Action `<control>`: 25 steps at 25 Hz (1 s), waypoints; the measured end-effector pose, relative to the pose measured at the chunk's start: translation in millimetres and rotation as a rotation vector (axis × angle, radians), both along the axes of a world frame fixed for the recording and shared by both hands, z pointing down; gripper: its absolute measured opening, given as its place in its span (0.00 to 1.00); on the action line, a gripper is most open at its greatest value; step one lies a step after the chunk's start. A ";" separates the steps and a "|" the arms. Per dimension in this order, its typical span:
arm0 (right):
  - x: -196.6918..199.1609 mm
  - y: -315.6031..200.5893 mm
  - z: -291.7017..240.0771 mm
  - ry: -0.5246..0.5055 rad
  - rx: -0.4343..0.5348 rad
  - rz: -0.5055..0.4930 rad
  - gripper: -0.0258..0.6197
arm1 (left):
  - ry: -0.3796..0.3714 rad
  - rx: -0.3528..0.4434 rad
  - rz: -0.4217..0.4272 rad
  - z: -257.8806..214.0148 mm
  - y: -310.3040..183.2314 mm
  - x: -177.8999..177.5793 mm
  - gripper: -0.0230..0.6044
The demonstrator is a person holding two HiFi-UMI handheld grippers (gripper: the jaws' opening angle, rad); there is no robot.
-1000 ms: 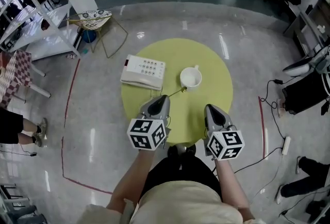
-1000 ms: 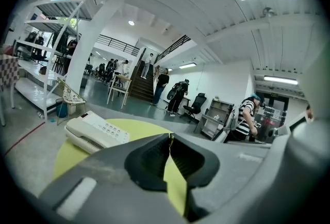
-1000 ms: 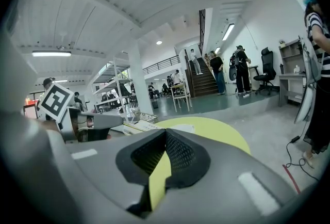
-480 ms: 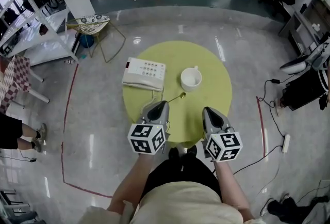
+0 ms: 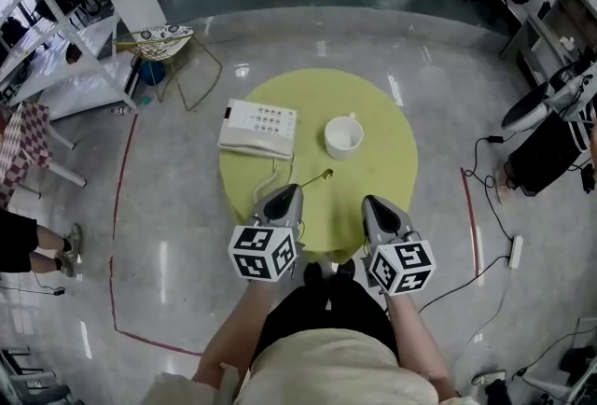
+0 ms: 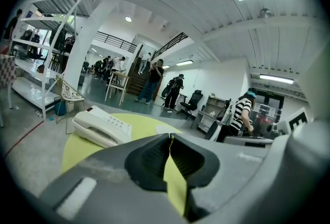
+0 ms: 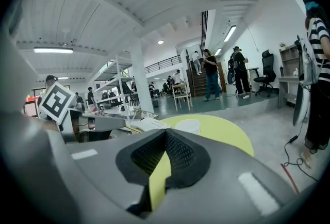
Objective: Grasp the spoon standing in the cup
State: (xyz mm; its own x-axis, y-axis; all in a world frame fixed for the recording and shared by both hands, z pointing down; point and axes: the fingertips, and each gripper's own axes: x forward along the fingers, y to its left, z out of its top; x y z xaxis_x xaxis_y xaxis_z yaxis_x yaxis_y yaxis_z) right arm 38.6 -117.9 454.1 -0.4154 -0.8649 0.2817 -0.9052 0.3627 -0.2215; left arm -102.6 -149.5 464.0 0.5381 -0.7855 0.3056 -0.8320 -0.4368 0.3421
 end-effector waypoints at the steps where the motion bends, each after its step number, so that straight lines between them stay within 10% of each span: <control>1: 0.6 1.3 0.9 0.004 -0.001 -0.001 0.04 | 0.000 0.000 0.001 0.1 0.4 1.1 0.05; 25: 41.4 22.6 -0.7 -0.012 -0.003 -0.033 0.04 | -0.031 0.006 -0.068 -11.0 21.0 30.8 0.05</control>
